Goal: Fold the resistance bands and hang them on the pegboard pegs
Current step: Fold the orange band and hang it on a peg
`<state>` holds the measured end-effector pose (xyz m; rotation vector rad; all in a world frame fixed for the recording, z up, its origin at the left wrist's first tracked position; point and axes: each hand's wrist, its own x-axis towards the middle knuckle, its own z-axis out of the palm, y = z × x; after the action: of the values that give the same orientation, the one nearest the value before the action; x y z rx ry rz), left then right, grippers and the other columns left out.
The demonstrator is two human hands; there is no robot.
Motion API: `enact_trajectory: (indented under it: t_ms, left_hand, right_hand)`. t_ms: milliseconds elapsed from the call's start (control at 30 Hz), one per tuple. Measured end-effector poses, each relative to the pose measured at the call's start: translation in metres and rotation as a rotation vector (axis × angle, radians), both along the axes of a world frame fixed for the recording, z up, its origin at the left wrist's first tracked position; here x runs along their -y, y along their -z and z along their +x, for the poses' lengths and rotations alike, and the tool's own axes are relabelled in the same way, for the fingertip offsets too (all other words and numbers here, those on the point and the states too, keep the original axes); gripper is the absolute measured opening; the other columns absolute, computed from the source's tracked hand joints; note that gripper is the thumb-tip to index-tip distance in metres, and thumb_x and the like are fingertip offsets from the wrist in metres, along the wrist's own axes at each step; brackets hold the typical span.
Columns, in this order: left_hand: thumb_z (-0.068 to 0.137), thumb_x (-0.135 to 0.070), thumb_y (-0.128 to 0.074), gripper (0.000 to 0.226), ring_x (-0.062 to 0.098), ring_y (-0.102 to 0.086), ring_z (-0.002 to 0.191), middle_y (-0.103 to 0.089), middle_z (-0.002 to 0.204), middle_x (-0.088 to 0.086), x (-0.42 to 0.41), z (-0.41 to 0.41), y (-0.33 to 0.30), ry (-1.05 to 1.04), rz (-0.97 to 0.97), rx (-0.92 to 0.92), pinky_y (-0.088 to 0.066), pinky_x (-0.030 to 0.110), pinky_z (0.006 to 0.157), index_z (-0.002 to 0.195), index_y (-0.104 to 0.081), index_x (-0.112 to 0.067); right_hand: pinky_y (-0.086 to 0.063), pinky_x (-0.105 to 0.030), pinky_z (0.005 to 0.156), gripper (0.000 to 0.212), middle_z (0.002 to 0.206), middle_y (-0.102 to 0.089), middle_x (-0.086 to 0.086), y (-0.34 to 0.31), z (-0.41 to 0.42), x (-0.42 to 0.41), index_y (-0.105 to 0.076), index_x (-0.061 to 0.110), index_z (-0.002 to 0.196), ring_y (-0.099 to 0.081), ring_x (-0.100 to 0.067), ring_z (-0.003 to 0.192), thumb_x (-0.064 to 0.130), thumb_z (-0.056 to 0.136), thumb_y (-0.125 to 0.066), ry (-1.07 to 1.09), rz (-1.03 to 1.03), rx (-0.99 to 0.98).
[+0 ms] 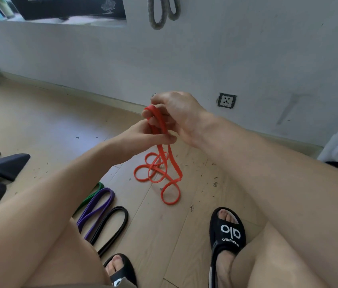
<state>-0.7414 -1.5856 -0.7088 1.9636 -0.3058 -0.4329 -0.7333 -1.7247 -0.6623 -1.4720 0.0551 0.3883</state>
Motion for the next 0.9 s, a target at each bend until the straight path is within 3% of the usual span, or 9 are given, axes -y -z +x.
enact_trajectory:
  t_ms: [133, 267, 433, 567, 733, 900]
  left_hand:
    - [0.096, -0.010, -0.066, 0.028, 0.024, -0.073, 0.100, -0.073, 0.106, 0.016, -0.010, -0.003, 0.003, -0.045, -0.015, -0.011, -0.056, 0.044, 0.102, 0.124, -0.063, -0.006]
    - [0.101, -0.011, -0.058, 0.021, 0.016, -0.069, 0.087, -0.062, 0.095, 0.005, -0.021, -0.007, 0.003, -0.061, 0.038, 0.040, -0.057, 0.048, 0.098, 0.122, -0.056, -0.009]
    - [0.103, -0.022, -0.059, 0.015, 0.026, -0.070, 0.085, -0.067, 0.087, 0.006, -0.031, -0.010, 0.001, 0.001, 0.113, 0.087, -0.060, 0.051, 0.091, 0.106, -0.065, -0.009]
    - [0.106, -0.025, -0.055, 0.020, 0.028, -0.075, 0.093, -0.073, 0.093, 0.008, -0.036, -0.013, -0.004, -0.039, 0.076, 0.050, -0.062, 0.044, 0.090, 0.107, -0.067, -0.009]
    - [0.112, -0.033, -0.036, 0.040, 0.023, -0.073, 0.089, -0.068, 0.094, 0.009, -0.039, -0.012, -0.006, -0.094, -0.025, -0.041, -0.061, 0.034, 0.088, 0.111, -0.064, -0.004]
    - [0.110, -0.018, -0.042, 0.027, 0.015, -0.064, 0.079, -0.061, 0.085, 0.005, -0.041, -0.007, -0.004, -0.076, 0.035, 0.019, -0.057, 0.032, 0.088, 0.104, -0.060, 0.000]
  right_hand:
    - [-0.056, -0.036, 0.074, 0.016, 0.070, -0.070, -0.003, -0.001, 0.004, -0.003, -0.063, 0.011, 0.092, -0.066, -0.019, 0.067, 0.024, 0.099, -0.057, -0.017, -0.007, 0.024]
    - [-0.057, -0.040, 0.088, 0.014, 0.060, -0.061, 0.004, -0.002, 0.009, 0.007, -0.064, 0.016, 0.091, -0.069, -0.017, 0.073, 0.026, 0.100, -0.058, 0.040, -0.140, 0.061]
    - [-0.060, -0.043, 0.090, 0.018, 0.067, -0.061, 0.001, 0.007, 0.014, 0.020, -0.070, 0.008, 0.107, -0.069, -0.017, 0.074, 0.019, 0.094, -0.065, 0.076, -0.285, 0.115]
    - [-0.061, -0.043, 0.088, 0.013, 0.086, -0.072, -0.007, 0.011, 0.014, 0.021, -0.066, 0.012, 0.104, -0.072, -0.022, 0.086, 0.017, 0.092, -0.068, 0.013, -0.474, 0.234]
    - [-0.064, -0.046, 0.078, 0.020, 0.103, -0.070, -0.017, 0.014, 0.014, 0.025, -0.061, 0.009, 0.109, -0.074, -0.028, 0.091, 0.012, 0.093, -0.072, 0.003, -0.419, 0.277]
    - [-0.065, -0.040, 0.078, 0.036, 0.096, -0.068, -0.016, 0.015, 0.014, 0.024, -0.055, 0.008, 0.119, -0.076, -0.025, 0.082, 0.009, 0.089, -0.076, -0.020, -0.412, 0.382]
